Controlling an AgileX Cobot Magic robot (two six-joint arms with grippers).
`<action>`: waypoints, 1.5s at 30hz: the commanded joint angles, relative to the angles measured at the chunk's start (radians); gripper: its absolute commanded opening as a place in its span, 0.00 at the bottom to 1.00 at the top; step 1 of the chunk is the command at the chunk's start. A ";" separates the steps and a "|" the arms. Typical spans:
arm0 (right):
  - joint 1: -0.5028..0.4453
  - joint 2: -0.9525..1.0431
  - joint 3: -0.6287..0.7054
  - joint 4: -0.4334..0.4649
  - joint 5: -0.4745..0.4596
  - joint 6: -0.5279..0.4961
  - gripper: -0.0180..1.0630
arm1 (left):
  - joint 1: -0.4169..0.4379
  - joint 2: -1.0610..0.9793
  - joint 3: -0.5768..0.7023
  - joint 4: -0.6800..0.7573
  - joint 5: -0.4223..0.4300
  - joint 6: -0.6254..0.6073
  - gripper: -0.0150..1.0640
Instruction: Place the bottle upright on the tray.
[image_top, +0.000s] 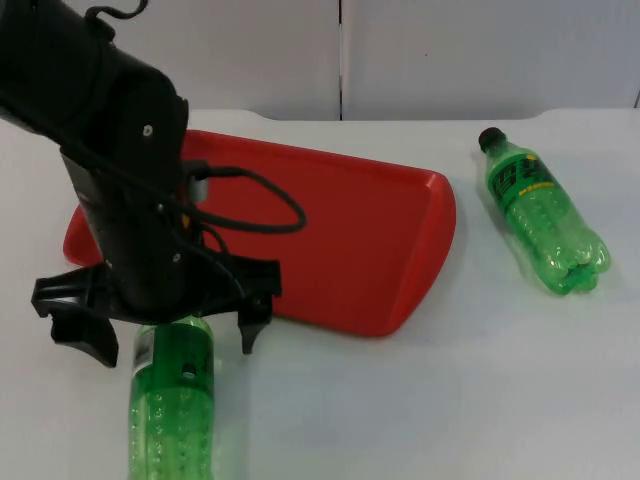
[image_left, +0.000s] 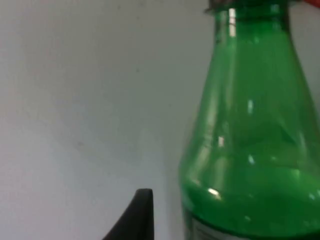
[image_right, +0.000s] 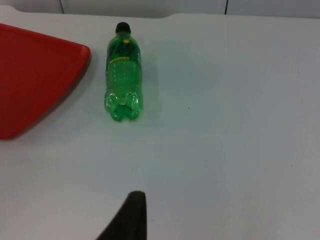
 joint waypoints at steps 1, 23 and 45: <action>-0.008 -0.003 0.002 -0.005 -0.005 0.000 0.98 | 0.007 0.005 -0.002 -0.018 -0.015 0.016 0.99; -0.008 -0.003 0.002 -0.005 -0.005 0.000 0.98 | 0.003 0.040 0.156 -0.037 -0.248 -0.006 0.99; -0.008 -0.003 0.002 -0.005 -0.005 0.000 0.98 | 0.003 0.040 0.064 -0.028 -0.130 0.061 0.78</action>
